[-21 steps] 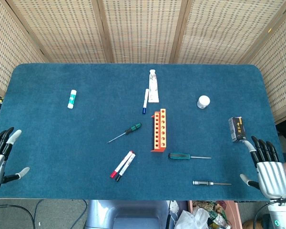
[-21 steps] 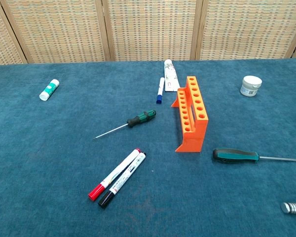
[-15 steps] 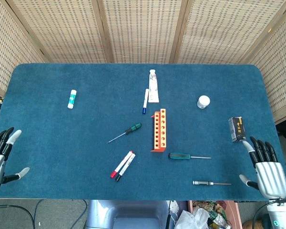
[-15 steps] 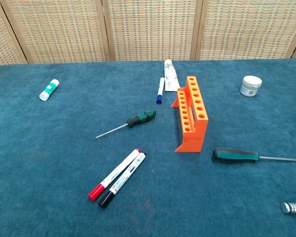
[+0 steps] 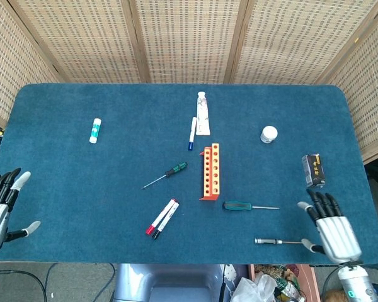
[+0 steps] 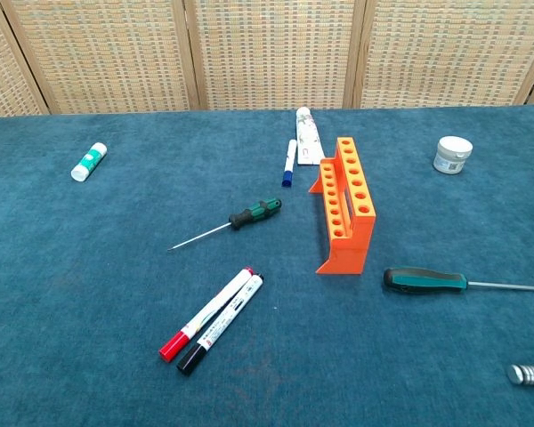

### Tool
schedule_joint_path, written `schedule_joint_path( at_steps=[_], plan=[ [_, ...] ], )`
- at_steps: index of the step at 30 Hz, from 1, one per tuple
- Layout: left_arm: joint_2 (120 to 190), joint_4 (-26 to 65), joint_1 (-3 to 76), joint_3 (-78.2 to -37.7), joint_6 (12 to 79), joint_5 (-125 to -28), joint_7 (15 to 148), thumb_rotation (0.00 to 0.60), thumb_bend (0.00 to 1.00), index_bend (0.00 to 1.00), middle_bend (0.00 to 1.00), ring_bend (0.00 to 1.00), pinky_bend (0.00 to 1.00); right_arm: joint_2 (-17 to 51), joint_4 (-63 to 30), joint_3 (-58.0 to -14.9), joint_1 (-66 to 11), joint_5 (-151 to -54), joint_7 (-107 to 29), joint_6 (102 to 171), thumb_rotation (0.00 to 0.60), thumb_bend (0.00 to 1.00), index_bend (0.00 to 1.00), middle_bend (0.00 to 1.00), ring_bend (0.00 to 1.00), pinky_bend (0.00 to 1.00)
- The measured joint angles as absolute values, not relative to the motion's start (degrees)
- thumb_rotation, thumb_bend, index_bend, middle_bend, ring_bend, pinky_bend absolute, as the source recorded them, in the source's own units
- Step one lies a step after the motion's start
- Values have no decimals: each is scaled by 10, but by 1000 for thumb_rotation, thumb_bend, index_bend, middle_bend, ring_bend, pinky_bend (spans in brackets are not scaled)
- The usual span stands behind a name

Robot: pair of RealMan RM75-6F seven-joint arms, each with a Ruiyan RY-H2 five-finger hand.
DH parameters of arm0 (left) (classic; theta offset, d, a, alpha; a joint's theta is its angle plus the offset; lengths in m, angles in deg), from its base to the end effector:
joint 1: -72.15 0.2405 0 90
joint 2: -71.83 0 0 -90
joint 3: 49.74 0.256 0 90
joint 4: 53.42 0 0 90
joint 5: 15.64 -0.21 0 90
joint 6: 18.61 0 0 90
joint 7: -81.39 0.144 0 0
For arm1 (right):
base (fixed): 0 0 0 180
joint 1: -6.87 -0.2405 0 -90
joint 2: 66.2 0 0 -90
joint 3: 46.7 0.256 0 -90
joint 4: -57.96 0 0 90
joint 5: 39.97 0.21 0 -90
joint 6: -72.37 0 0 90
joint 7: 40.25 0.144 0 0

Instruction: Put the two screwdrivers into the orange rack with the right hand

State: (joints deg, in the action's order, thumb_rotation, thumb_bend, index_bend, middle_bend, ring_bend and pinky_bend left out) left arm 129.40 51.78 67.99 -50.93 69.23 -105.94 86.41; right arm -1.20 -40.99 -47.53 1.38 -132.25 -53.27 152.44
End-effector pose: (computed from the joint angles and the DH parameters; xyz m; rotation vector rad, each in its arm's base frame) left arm -0.2661 0.1679 0.1744 -1.4296 -0.8811 -0.9696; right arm -0.2778 -0.1657 0.1196 1.6203 -0.8636 0.8169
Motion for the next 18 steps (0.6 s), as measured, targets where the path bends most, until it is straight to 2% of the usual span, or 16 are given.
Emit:
schedule_joint_path(
  at_steps=[5, 8, 12, 18],
  plan=[
    [1295, 517, 679, -511, 690, -1054, 866, 600, 0, 0, 0, 0, 0, 25, -377, -485, -9, -1333, -529, 1482, 600, 16, 389, 0, 0, 0],
    [1296, 516, 678, -512, 688, -1052, 869, 600, 0, 0, 0, 0, 0, 45, -360, -488, -18, -1331, -526, 1463, 600, 47, 402, 0, 0, 0],
    [1299, 517, 675, -513, 681, -1048, 876, 600, 0, 0, 0, 0, 0, 68, -340, -491, -24, -1328, -533, 1450, 600, 161, 417, 0, 0, 0],
    [1304, 518, 673, -513, 676, -1044, 888, 600, 0, 0, 0, 0, 0, 109, -307, -499, -33, -1330, -526, 1430, 600, 252, 429, 0, 0, 0]
  ],
)
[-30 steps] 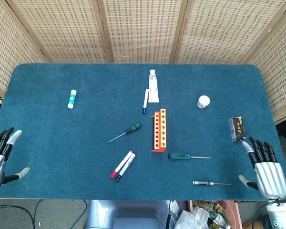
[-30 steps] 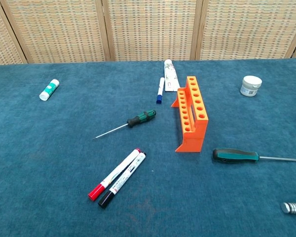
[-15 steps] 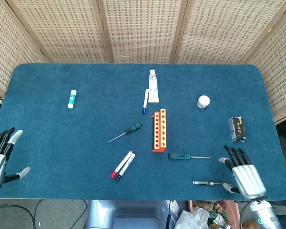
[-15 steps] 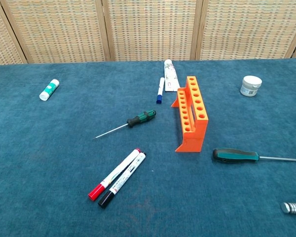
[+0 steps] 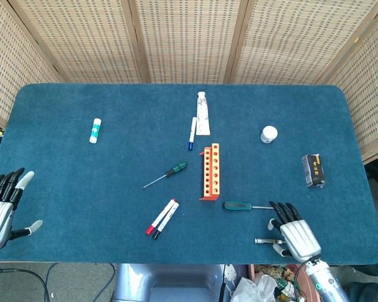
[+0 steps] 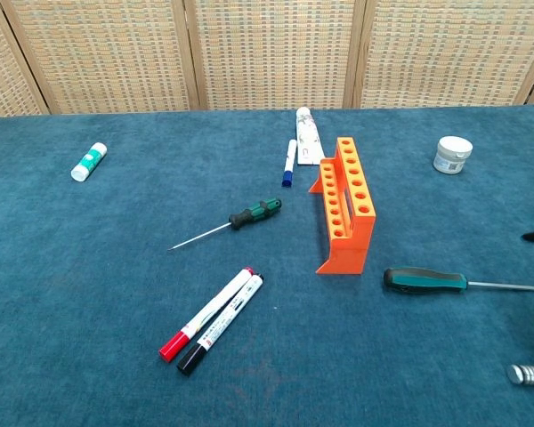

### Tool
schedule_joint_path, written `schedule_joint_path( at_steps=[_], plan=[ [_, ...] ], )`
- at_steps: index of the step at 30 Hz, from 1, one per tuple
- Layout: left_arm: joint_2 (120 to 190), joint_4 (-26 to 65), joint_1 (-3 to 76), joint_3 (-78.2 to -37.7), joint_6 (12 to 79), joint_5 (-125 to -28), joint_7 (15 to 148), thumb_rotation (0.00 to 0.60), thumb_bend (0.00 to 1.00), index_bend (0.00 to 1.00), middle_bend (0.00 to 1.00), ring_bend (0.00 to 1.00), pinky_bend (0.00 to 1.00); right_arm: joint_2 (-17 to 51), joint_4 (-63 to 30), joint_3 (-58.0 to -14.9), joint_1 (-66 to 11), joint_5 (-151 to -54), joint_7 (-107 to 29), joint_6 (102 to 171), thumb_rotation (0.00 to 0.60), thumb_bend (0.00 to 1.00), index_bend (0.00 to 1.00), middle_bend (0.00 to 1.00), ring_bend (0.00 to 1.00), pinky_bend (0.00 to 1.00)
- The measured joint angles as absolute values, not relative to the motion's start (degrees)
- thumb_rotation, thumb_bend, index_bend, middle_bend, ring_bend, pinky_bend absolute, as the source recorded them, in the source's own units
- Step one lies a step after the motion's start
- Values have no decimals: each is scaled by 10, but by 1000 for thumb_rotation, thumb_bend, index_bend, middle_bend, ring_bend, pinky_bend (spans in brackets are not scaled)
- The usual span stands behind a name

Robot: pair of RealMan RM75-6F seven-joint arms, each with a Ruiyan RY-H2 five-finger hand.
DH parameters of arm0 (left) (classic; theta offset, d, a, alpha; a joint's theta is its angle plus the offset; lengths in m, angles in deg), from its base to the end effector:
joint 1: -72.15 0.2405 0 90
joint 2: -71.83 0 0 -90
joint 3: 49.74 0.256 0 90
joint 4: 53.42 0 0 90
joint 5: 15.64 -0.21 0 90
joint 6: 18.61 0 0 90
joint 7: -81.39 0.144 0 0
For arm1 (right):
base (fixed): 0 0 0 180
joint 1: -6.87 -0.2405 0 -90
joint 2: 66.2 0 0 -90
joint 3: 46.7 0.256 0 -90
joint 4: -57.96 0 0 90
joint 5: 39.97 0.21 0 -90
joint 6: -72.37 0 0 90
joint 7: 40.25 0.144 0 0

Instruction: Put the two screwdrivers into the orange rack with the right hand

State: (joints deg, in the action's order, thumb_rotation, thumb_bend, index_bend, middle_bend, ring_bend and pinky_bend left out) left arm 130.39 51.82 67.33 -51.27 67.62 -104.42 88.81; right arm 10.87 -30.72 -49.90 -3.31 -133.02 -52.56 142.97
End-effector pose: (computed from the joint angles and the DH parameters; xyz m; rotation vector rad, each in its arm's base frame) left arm -0.2670 0.1723 0.1675 -1.4394 -0.8821 -0.9331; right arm -0.2813 -0.1735 0.0391 1.8210 -0.9486 0.7831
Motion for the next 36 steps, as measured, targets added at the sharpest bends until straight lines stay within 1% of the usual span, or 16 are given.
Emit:
schedule_joint_path(
  at_steps=[3, 11, 25, 31, 36],
  plan=[
    [1304, 519, 673, -514, 677, -1043, 888, 600, 0, 0, 0, 0, 0, 124, -291, -503, -37, -1331, -521, 1422, 600, 270, 434, 0, 0, 0],
    [1303, 519, 674, -513, 678, -1044, 885, 600, 0, 0, 0, 0, 0, 152, -255, -511, -41, -1331, -522, 1413, 600, 270, 447, 0, 0, 0],
    [1301, 518, 674, -513, 678, -1044, 880, 600, 0, 0, 0, 0, 0, 176, -223, -515, -44, -1315, -534, 1398, 600, 270, 456, 0, 0, 0],
    [1301, 519, 674, -513, 677, -1044, 880, 600, 0, 0, 0, 0, 0, 179, -217, -514, -47, -1309, -525, 1393, 600, 279, 479, 0, 0, 0],
    [1301, 519, 673, -513, 676, -1043, 880, 600, 0, 0, 0, 0, 0, 179, -216, -514, -49, -1304, -521, 1390, 600, 307, 525, 0, 0, 0]
  ],
)
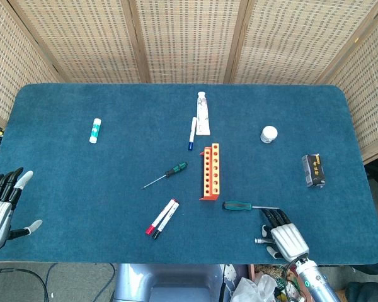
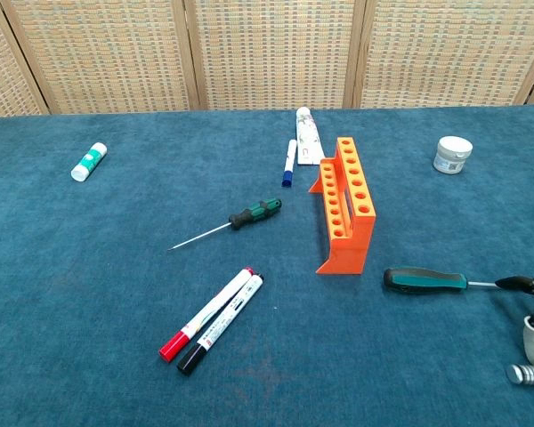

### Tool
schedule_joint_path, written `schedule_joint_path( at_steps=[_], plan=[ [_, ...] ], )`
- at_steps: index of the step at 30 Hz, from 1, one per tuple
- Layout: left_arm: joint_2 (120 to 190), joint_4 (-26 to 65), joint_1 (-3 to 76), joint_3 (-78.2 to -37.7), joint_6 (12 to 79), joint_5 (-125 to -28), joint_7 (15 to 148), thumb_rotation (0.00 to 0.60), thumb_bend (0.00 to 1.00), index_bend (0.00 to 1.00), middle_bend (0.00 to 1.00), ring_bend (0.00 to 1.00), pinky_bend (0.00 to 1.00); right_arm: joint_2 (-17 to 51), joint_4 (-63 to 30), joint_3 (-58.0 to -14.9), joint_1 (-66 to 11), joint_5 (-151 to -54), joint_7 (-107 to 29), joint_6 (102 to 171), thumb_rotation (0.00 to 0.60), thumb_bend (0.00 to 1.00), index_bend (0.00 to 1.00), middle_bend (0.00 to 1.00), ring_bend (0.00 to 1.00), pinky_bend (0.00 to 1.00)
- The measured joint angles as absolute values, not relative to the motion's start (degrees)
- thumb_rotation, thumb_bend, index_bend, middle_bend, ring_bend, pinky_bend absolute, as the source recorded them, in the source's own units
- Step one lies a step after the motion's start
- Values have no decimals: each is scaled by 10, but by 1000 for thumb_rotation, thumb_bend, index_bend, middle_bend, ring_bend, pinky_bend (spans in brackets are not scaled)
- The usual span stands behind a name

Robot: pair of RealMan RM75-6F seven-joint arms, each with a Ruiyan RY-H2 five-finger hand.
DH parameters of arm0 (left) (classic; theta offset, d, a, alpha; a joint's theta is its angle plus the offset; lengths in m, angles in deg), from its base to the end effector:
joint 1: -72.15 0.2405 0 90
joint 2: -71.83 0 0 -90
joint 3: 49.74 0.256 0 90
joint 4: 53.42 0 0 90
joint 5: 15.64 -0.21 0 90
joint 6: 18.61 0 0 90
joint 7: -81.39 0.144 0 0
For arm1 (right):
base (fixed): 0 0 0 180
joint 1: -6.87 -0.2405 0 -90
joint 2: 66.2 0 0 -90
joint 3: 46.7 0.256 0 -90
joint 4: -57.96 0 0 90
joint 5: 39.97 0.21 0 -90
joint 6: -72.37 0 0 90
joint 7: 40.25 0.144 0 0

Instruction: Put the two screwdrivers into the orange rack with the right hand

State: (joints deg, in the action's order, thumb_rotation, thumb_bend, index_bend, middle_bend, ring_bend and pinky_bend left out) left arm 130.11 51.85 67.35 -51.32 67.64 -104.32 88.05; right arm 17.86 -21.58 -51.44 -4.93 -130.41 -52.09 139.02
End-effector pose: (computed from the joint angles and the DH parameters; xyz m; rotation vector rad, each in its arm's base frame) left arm -0.2675 0.1724 0.1690 -1.4341 -0.8894 -0.9392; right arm -0.3006 -0.1752 0.0005 1.8767 -0.9818 0.6882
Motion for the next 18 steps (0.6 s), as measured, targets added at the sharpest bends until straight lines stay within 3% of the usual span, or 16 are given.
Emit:
schedule_joint_path(
  at_steps=[18],
  plan=[
    [1302, 519, 674, -513, 677, -1043, 882, 600, 0, 0, 0, 0, 0, 168, -230, -516, -53, -1302, -517, 1395, 600, 389, 582, 45, 0, 0]
  ],
)
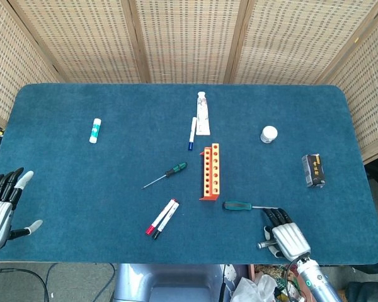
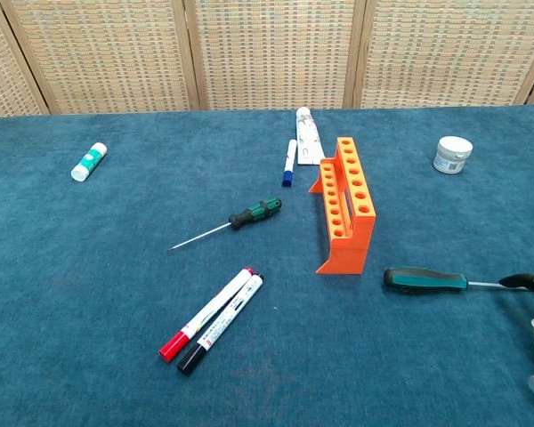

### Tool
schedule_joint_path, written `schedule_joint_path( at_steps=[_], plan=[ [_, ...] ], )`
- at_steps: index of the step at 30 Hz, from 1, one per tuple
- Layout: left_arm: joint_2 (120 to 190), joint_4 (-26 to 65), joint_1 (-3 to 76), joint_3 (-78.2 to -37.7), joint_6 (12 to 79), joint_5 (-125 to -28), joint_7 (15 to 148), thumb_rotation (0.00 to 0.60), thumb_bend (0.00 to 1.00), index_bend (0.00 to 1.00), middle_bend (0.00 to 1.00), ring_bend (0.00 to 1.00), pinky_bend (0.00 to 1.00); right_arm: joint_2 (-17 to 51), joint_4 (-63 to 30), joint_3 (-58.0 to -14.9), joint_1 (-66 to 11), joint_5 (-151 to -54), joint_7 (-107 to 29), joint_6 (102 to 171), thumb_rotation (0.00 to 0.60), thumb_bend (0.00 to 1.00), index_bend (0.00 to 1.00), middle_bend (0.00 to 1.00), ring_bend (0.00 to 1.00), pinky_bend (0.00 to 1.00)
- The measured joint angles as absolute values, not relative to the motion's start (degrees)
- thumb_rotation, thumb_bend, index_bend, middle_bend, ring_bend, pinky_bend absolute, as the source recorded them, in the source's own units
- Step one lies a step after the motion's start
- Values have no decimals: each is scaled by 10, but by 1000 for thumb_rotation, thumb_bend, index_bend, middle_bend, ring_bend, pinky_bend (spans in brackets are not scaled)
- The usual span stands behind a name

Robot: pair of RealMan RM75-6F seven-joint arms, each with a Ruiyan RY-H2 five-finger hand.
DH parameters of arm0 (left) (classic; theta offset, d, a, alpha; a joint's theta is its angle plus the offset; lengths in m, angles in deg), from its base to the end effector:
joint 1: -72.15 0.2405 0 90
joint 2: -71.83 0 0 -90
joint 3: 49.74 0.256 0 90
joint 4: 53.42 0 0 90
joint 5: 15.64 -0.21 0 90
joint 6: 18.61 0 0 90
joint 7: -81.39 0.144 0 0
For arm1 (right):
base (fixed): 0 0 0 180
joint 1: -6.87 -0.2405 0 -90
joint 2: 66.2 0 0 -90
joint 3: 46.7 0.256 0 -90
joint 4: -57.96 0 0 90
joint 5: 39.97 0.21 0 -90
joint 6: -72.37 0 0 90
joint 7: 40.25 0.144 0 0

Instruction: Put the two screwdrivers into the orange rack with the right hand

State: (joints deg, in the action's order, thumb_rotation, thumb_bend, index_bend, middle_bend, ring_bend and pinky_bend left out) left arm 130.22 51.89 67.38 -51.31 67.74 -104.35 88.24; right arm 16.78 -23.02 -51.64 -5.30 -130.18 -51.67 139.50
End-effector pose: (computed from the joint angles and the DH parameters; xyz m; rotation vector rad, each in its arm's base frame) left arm -0.2671 0.1722 0.1686 -1.4335 -0.8878 -0.9395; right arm -0.2979 -0.1763 0.0057 1.8702 -0.9891 0.7028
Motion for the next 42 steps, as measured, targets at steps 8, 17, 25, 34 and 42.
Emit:
schedule_joint_path(
  at_steps=[8, 17, 25, 34, 42],
  plan=[
    [1302, 518, 673, -513, 675, -1042, 882, 600, 0, 0, 0, 0, 0, 144, -265, -514, -52, -1323, -477, 1432, 600, 415, 593, 73, 0, 7],
    [1303, 519, 670, -516, 669, -1033, 886, 600, 0, 0, 0, 0, 0, 85, -318, -499, -62, -1351, -366, 1477, 600, 415, 593, 93, 0, 45],
    [1308, 521, 663, -521, 654, -1016, 899, 600, 0, 0, 0, 0, 0, -18, -381, -449, -114, -1324, -227, 1445, 600, 424, 594, 103, 0, 53],
    [1310, 522, 655, -527, 640, -997, 905, 600, 0, 0, 0, 0, 0, -82, -424, -393, -181, -1272, -78, 1363, 600, 440, 593, 149, 0, 74],
    [1314, 521, 647, -532, 628, -980, 915, 600, 0, 0, 0, 0, 0, -92, -429, -342, -260, -1217, 18, 1263, 600, 443, 594, 162, 0, 76]
  ],
)
